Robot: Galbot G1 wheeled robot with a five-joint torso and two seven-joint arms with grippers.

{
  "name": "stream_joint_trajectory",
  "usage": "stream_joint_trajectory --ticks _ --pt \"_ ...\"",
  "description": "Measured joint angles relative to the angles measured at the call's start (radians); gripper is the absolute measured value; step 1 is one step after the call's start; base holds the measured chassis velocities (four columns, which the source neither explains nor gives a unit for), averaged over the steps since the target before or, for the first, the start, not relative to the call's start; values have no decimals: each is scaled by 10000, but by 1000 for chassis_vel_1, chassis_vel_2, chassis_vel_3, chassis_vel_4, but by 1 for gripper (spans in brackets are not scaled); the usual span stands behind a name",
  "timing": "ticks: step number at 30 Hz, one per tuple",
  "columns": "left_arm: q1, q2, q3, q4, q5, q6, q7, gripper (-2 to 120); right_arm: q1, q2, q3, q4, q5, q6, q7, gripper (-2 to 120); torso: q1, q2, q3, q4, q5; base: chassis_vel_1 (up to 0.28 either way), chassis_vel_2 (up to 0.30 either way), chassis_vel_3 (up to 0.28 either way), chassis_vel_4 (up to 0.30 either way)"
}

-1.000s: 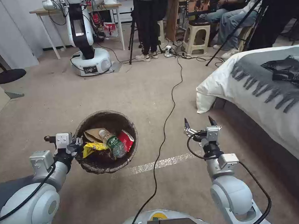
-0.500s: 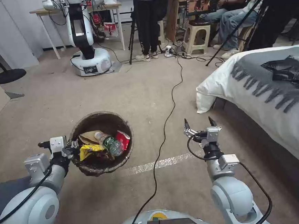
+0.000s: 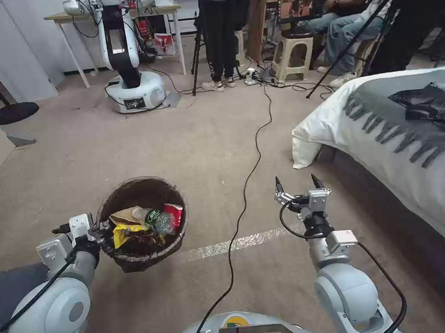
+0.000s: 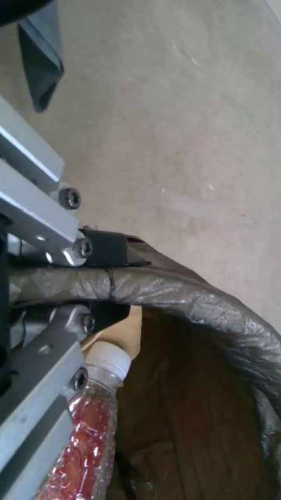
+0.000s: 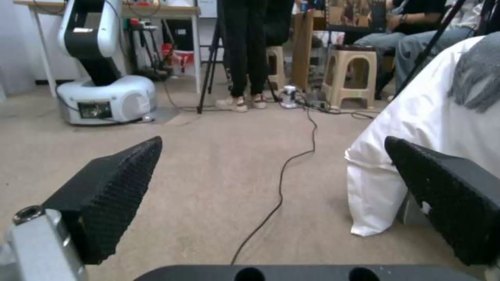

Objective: Pick up the trash bin, then pick up the garbage from the floor and place it into the trash bin.

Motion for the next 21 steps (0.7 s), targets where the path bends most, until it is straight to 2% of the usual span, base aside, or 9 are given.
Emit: stream_joint_trajectory --ticks 10,16,21 --pt "-87 -1 152 583 -217 2 -325 2 78 -6 -53 -73 -1 -7 2 100 0 0 0 0 -1 0 0 0 0" --pt "-207 -1 299 934 -881 2 -702 2 169 -6 -107 -127 -11 -40 20 100 0 0 0 0 0 0 0 0 0" --pt "-253 -32 386 1180 -1129 1 -739 2 172 6 -162 -144 -22 -62 51 100 0 0 0 1 0 0 0 0 0"
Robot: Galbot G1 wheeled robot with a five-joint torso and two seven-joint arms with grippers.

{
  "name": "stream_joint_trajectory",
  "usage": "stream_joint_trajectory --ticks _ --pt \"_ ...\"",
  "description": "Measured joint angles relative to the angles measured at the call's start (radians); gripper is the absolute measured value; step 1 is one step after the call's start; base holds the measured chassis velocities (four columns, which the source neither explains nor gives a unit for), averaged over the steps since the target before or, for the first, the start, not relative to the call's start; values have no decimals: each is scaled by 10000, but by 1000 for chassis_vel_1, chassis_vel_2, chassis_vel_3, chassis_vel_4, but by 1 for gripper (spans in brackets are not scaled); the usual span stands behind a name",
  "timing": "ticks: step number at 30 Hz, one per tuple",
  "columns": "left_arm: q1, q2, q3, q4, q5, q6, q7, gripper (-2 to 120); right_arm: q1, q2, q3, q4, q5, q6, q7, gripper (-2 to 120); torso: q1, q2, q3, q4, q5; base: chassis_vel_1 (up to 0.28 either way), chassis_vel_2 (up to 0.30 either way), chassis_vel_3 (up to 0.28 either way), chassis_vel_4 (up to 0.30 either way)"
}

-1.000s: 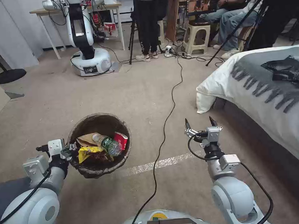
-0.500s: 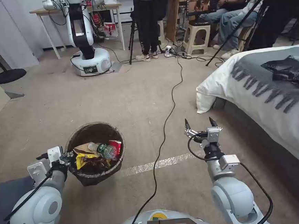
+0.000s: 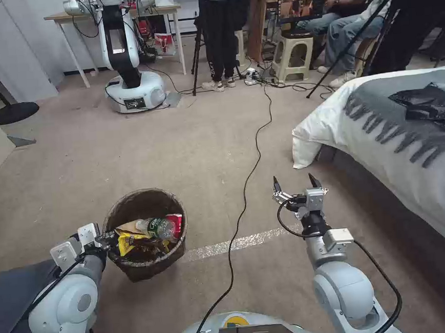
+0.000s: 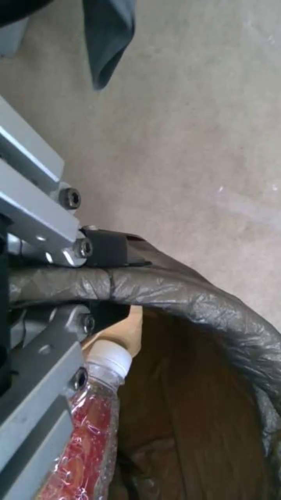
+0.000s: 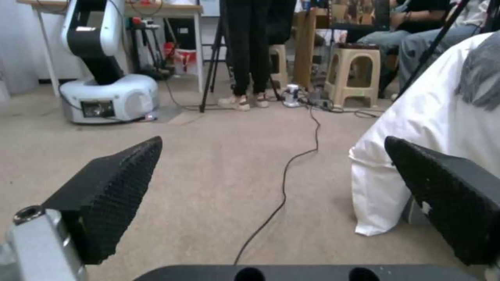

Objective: Pick up the trash bin, then pick up the garbage from the floor and place it into the trash bin.

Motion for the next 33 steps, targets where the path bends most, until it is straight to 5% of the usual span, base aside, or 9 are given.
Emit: stream_joint_trajectory --ticks 33 --pt "-373 -53 263 1214 -164 -3 68 2 -34 36 35 -9 -12 -62 80 100 0 0 0 -1 0 0 0 0 0"
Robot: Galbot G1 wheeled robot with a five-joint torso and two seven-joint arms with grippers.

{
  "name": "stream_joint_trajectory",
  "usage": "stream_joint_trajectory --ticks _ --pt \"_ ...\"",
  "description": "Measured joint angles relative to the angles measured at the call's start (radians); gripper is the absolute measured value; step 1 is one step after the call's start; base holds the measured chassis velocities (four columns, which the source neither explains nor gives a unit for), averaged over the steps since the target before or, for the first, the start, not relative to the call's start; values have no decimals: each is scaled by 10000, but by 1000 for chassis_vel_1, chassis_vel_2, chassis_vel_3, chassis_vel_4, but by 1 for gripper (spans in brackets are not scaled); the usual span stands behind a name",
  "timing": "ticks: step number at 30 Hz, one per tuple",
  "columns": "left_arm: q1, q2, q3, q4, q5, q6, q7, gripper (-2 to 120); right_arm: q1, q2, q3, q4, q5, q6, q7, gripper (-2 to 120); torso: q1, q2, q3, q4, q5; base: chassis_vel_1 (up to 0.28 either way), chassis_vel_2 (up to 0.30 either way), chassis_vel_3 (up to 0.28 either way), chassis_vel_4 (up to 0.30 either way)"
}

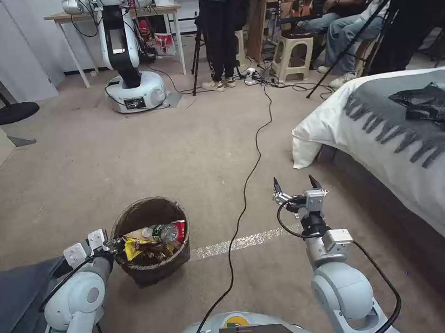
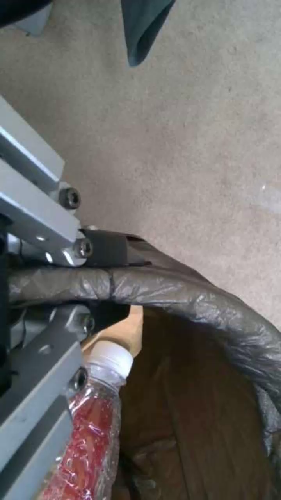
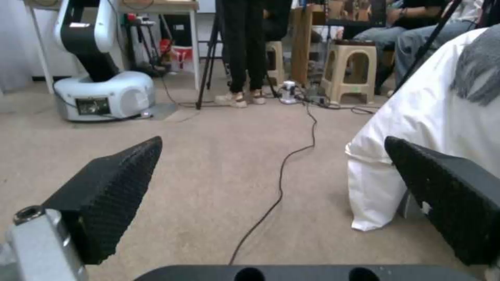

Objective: Pick up the trash bin, then pick up the garbage from the floor and place it into the trash bin.

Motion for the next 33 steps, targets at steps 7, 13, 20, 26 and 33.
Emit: stream_joint_trajectory --ticks 7,13,20,26,33 --pt "-43 39 -10 182 70 0 -9 2 35 -22 13 -40 5 -19 0 100 0 0 0 1 0 0 0 0 0" --pt "-78 70 -11 215 57 0 69 5 72 -44 20 -41 23 -65 0 100 0 0 0 0 0 0 0 0 0" --pt "-101 92 -21 215 86 -6 146 31 109 -53 21 -41 42 -86 1 100 0 0 0 0 1 0 0 0 0" --pt "-107 102 -30 192 133 -6 151 51 103 -56 24 -41 45 -91 7 100 0 0 0 1 1 0 0 0 0" --pt "-108 159 -61 43 217 -6 171 77 108 -65 25 -27 60 -111 11 100 0 0 0 0 1 0 0 0 0"
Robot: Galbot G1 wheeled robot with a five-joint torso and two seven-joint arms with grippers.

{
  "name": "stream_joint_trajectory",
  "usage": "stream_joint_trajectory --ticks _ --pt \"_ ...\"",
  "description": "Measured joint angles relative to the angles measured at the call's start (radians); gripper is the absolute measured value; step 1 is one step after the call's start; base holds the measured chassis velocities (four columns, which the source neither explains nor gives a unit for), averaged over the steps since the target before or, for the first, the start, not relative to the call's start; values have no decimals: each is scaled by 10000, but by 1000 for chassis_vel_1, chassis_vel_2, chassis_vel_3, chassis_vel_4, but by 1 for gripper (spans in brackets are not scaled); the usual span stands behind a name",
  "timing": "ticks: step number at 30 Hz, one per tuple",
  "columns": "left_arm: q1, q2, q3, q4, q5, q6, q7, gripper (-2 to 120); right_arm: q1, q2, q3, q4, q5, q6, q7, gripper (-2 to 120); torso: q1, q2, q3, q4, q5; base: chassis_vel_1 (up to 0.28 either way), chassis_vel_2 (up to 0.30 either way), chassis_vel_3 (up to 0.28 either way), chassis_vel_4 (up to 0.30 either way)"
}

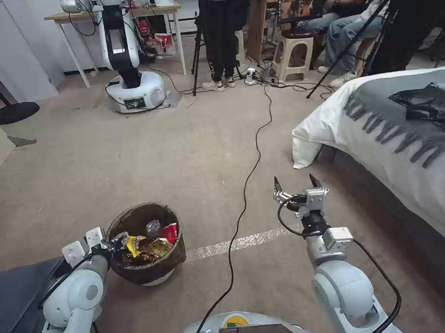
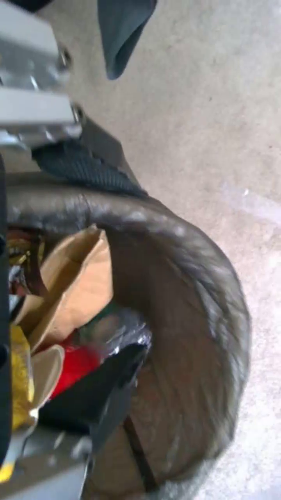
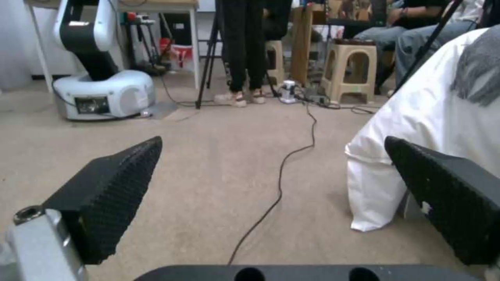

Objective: Pick up the trash bin, then pick up the garbage from the floor and place it into the trash bin.

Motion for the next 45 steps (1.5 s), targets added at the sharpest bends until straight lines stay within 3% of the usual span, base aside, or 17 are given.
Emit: stream_joint_trajectory --ticks 6,23,25,27,29,30,32,33,34,37,38,40,43,45 --pt "12 108 -78 -325 177 3 10 99 35 -21 -22 61 60 -48 14 100 0 0 0 0 0 0 0 0 0" --pt "-4 277 -253 -787 447 7 124 100 24 -56 -53 138 96 -85 37 100 0 0 0 0 -2 0 0 0 0" --pt "-8 296 -294 -896 585 7 241 100 26 -57 -52 143 99 -85 39 100 0 0 0 0 -2 0 0 0 0" --pt "25 345 -366 -1075 1157 -136 750 100 16 -55 -46 158 102 -85 40 100 0 0 0 0 -2 0 0 0 0" --pt "118 408 -473 -1190 2148 -817 1690 100 -27 -31 -39 164 102 -79 37 100 0 0 0 -1 1 0 0 0 0" --pt "118 408 -473 -1190 2148 -817 1690 100 -27 -31 -39 164 102 -79 37 100 0 0 0 -1 1 0 0 0 0" --pt "240 399 -526 -1195 2866 -1885 2715 100 -76 24 -39 165 63 -63 28 100 0 0 0 0 -2 0 0 0 0" --pt "292 365 -538 -1181 3085 -2392 3027 100 -103 58 -38 165 -7 -58 22 100 0 0 0 -1 0 0 0 0 0" --pt "292 365 -538 -1181 3085 -2392 3027 100 -103 58 -38 165 -7 -58 22 100 0 0 0 -1 0 0 0 0 0" --pt "632 134 -617 -1169 4209 -4225 4032 100 -323 206 -18 232 -350 -57 13 100 0 0 0 -1 0 0 0 0 0" --pt "632 134 -617 -1169 4209 -4225 4032 100 -323 206 -18 232 -350 -57 13 100 0 0 0 -1 0 0 0 0 0" --pt "890 -60 -657 -1199 5107 -5084 4414 100 -578 348 0 274 -586 17 3 100 0 -1 0 1 -1 0 0 0 0" --pt "1151 -327 -649 -1270 5804 -5704 4670 100 -806 528 32 270 -964 232 -84 100 0 -1 0 0 1 0 0 0 0" --pt "1264 -482 -602 -1316 5951 -5875 4719 100 -878 596 32 266 -1077 326 -115 100 0 0 -1 0 -1 0 0 0 0"
